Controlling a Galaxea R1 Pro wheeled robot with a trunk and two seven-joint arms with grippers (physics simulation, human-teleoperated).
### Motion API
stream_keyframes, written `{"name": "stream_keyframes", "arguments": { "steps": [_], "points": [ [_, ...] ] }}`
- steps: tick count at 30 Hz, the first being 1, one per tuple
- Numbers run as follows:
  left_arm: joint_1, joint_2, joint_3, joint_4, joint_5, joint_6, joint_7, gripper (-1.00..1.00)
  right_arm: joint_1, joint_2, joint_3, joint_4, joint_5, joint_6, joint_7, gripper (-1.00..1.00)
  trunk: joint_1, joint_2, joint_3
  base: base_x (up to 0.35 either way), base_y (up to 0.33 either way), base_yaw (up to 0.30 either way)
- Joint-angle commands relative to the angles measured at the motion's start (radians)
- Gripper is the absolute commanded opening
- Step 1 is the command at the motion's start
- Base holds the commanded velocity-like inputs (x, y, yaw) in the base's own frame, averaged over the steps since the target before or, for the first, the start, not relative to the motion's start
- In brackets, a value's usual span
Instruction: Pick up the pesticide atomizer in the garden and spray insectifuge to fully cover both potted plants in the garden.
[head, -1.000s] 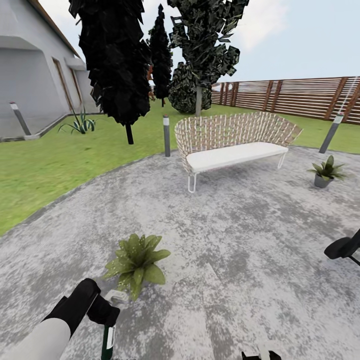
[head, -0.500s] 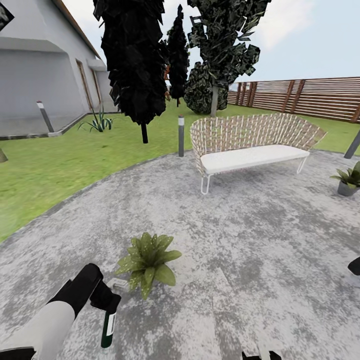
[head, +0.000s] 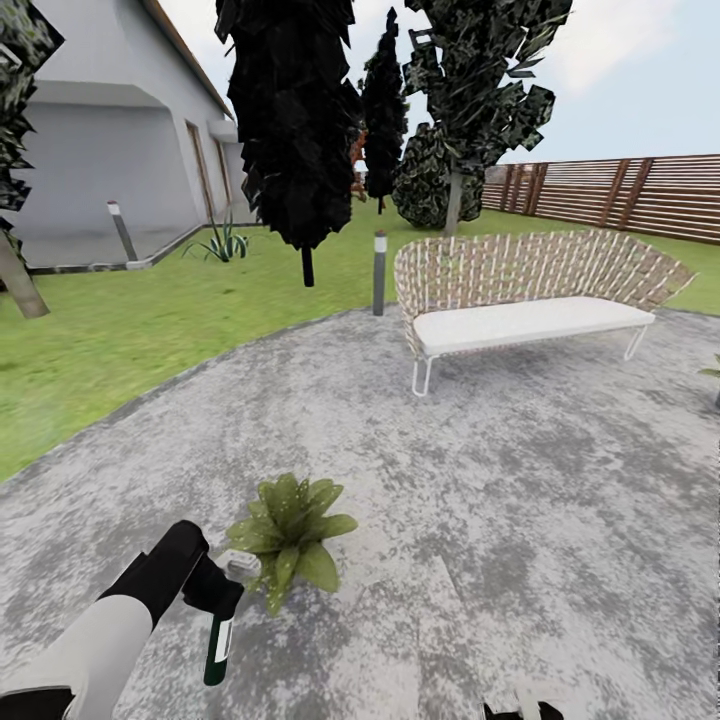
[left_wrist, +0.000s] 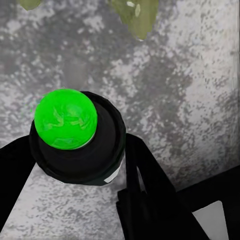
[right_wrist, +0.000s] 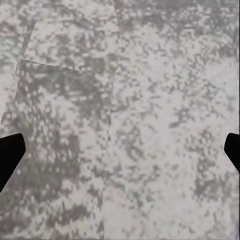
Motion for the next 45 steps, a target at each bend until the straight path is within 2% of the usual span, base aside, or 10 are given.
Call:
{"name": "stream_keyframes", "arguments": {
  "steps": [1, 6, 16, 32, 35, 36, 39, 40, 42, 45],
  "points": [
    [-0.001, -0.001, 0.005, -0.001, -0.01, 0.005, -0.01, -1.0, 0.0, -0.002, 0.009, 0.002, -0.005, -0.003, -0.003, 1.0, 0.0, 0.0, -0.001, 0.002, -0.272, 0.018],
    [-0.001, 0.0, 0.005, -0.001, -0.011, 0.005, -0.01, -1.0, 0.0, -0.012, 0.01, 0.007, -0.004, -0.003, -0.002, 1.0, 0.0, 0.0, -0.001, 0.002, -0.273, 0.005],
    [0.001, 0.002, 0.006, 0.0, -0.011, 0.006, -0.01, -1.0, -0.001, -0.007, 0.007, 0.001, -0.007, 0.0, -0.003, 1.0, 0.0, 0.0, -0.001, 0.152, -0.243, 0.008],
    [0.008, 0.003, 0.005, 0.014, -0.007, 0.005, -0.012, -1.0, -0.001, -0.006, 0.007, 0.001, -0.007, 0.0, -0.003, 1.0, 0.0, 0.0, -0.001, 0.074, -0.071, 0.243],
    [0.004, 0.005, 0.003, 0.015, -0.009, 0.005, -0.062, -1.0, 0.0, -0.004, 0.007, 0.001, -0.008, 0.0, -0.004, 1.0, 0.0, 0.0, -0.001, 0.0, 0.0, 0.261],
    [0.001, 0.009, 0.004, 0.012, -0.022, 0.005, -0.098, -1.0, -0.001, -0.004, 0.006, 0.0, -0.008, 0.0, -0.004, 1.0, 0.0, 0.0, -0.001, 0.0, 0.0, 0.261],
    [-0.002, 0.011, 0.006, 0.005, -0.077, 0.006, -0.129, -1.0, 0.0, -0.004, 0.005, 0.0, -0.008, 0.0, -0.003, 1.0, 0.0, 0.0, -0.001, 0.0, 0.0, 0.175],
    [-0.003, 0.015, 0.005, -0.001, -0.101, 0.006, -0.18, -1.0, -0.001, -0.004, 0.005, -0.002, -0.008, 0.0, -0.003, 1.0, 0.0, 0.0, -0.001, 0.0, 0.0, 0.011],
    [-0.008, 0.021, 0.005, 0.0, -0.125, 0.006, -0.191, -1.0, -0.001, -0.004, 0.005, -0.002, -0.008, 0.0, -0.003, 1.0, 0.0, 0.0, -0.001, 0.0, 0.0, 0.002],
    [-0.008, 0.021, 0.005, 0.0, -0.128, 0.006, -0.192, -1.0, -0.001, -0.004, 0.005, -0.002, -0.008, 0.0, -0.003, 1.0, 0.0, 0.0, -0.001, 0.0, 0.0, 0.01]
  ]
}}
